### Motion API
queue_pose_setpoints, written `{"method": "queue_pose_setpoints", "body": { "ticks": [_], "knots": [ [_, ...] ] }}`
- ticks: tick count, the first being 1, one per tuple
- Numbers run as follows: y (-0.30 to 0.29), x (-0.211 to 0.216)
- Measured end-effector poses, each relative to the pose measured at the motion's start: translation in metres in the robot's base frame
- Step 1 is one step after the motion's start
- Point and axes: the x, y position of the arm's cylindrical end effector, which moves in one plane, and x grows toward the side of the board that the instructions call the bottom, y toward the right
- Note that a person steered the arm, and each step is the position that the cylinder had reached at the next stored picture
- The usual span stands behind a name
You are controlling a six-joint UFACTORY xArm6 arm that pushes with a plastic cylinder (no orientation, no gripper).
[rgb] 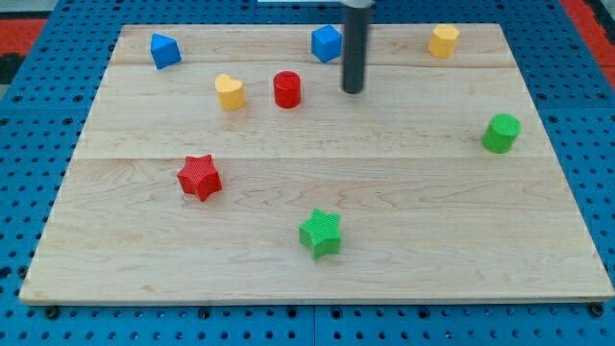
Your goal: Push green circle to the center right
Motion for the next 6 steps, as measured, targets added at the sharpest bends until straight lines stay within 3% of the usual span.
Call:
{"method": "queue_pose_setpoints", "body": {
  "ticks": [2, 4, 5, 6],
  "knots": [
    [0.117, 0.008],
    [0.138, 0.058],
    [0.183, 0.037],
    [0.23, 0.092]
  ]
}}
